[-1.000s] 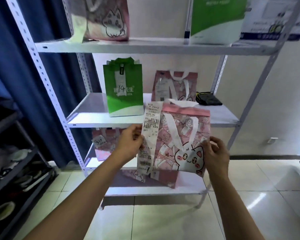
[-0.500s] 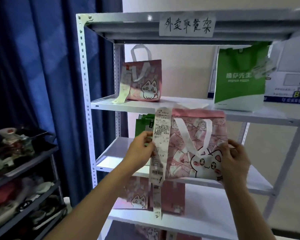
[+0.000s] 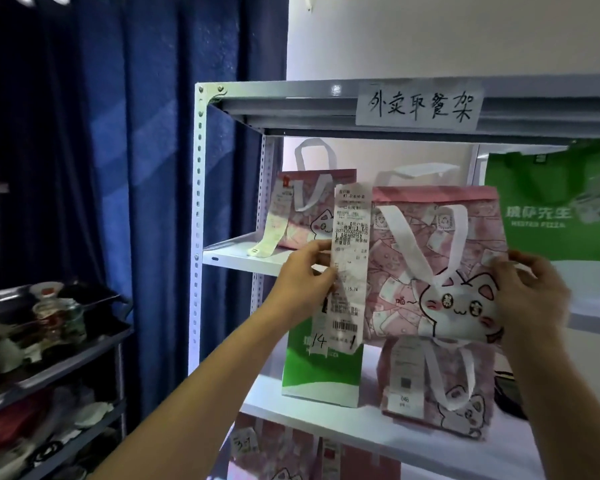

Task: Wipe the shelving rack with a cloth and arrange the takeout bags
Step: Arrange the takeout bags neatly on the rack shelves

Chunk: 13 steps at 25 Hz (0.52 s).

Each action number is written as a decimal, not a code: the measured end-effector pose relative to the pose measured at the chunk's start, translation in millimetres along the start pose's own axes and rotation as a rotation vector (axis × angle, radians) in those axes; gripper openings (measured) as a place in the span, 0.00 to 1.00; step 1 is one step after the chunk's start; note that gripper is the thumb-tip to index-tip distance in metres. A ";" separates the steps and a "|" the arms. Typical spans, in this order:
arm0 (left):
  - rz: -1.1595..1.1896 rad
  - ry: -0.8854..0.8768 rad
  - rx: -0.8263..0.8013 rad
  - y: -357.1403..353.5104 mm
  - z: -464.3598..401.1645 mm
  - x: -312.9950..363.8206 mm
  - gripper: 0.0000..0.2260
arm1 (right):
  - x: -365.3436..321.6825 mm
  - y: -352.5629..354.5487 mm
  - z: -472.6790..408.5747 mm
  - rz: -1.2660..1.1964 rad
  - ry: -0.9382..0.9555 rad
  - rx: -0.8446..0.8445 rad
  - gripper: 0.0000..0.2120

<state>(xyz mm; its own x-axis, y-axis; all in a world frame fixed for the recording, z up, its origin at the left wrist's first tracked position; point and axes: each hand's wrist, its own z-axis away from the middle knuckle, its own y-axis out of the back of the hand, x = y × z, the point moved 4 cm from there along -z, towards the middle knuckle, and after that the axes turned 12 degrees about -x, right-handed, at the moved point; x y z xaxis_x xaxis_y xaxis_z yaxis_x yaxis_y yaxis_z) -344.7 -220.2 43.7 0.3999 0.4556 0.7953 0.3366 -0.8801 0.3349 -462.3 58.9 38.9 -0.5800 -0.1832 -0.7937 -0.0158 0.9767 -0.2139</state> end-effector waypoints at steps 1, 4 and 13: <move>-0.011 -0.026 -0.003 5.1 -5.7 2.1 0.14 | -0.7 -4.9 -5.4 -0.012 -0.001 -0.003 0.05; -0.010 -0.076 -0.017 24.5 -27.5 3.2 0.17 | -2.7 -20.1 -23.5 -0.032 0.016 -0.010 0.06; -0.221 -0.055 0.072 105.1 -112.1 -48.2 0.13 | -5.5 -53.1 -61.2 0.043 0.074 0.088 0.04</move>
<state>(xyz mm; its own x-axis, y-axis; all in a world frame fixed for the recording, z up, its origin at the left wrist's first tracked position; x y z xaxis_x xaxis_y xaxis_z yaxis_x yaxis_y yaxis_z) -424.2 -349.7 97.2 0.3554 0.6442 0.6773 0.4801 -0.7475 0.4590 -508.1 14.9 89.4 -0.6371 -0.1294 -0.7598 0.0801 0.9694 -0.2322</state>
